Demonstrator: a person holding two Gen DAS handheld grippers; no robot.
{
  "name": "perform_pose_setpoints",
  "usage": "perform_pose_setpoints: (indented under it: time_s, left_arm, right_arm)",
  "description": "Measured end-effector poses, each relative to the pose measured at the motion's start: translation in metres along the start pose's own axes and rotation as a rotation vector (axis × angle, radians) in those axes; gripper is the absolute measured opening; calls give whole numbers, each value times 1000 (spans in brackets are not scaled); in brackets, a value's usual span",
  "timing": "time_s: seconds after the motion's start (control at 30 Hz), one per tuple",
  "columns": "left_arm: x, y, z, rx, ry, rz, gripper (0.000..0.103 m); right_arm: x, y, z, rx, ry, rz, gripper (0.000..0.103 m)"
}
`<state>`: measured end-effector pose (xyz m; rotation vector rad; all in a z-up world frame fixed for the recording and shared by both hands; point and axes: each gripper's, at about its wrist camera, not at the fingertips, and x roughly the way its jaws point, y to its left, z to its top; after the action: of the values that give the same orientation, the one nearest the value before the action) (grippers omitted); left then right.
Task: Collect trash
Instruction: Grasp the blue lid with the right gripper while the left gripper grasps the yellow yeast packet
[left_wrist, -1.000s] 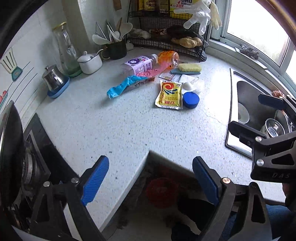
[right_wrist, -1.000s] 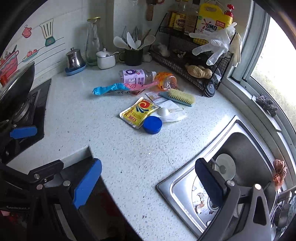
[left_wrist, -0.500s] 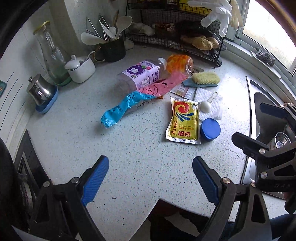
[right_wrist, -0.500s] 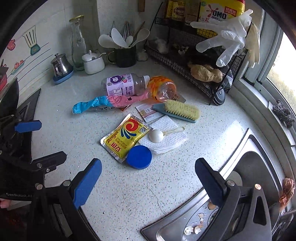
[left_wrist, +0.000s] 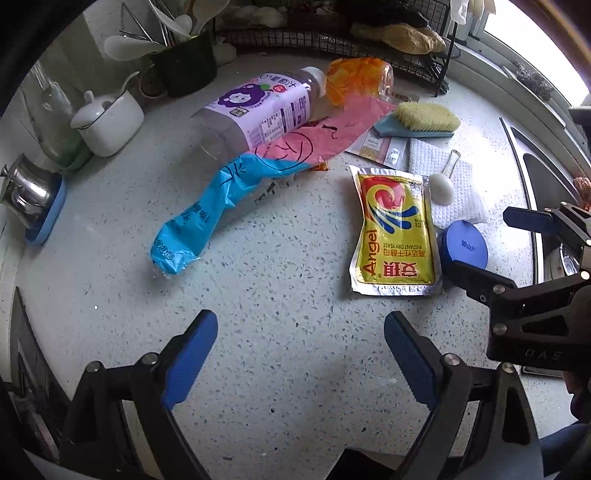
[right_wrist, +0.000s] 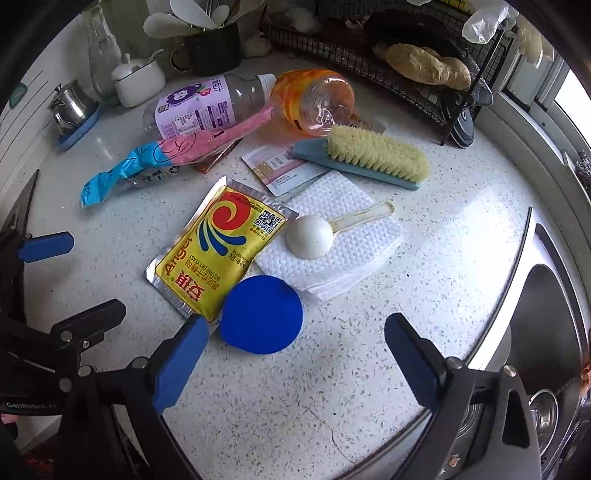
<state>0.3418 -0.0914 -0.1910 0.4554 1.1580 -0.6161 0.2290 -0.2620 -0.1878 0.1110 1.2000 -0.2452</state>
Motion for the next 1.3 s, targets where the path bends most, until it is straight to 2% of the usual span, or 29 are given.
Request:
perform_pose_setpoints:
  time_s: [0.03,0.2,0.3,0.4,0.47,0.7,0.9,1.2,1.3]
  left_arm:
    - [3,1,1,6,3,-4,91]
    - [5,6,8,23,4,-27,91]
    - [6,5,10,35,3,-32,91]
    - [6,5,10,41,7,-49,91]
    - [6,3,9,41,10,-57,91]
    - [3,-1,6,37,9,-72,91]
    - [3,-7,8,0,21,-131,91]
    - [11,-37,31,-51,64,-215,91]
    - [19,-47,38,-95,88,-220,91]
  right_arm:
    - [2,1,1,2,8,2,86]
    - [4,0,4,26,15,14,77]
    - [2,0,2,34,10,13,68]
    - [-1,-1,2,42,7,13,58]
    - [-3,0,2,44,0,9,43]
    - [-15,0,-12,32,-17,-8,43]
    - [-33,-8,-28,48,-24,2,43]
    - [-49,-44,-29,76,-41,-61,43]
    - [-50,-60,-26,83,-48,-72,43]
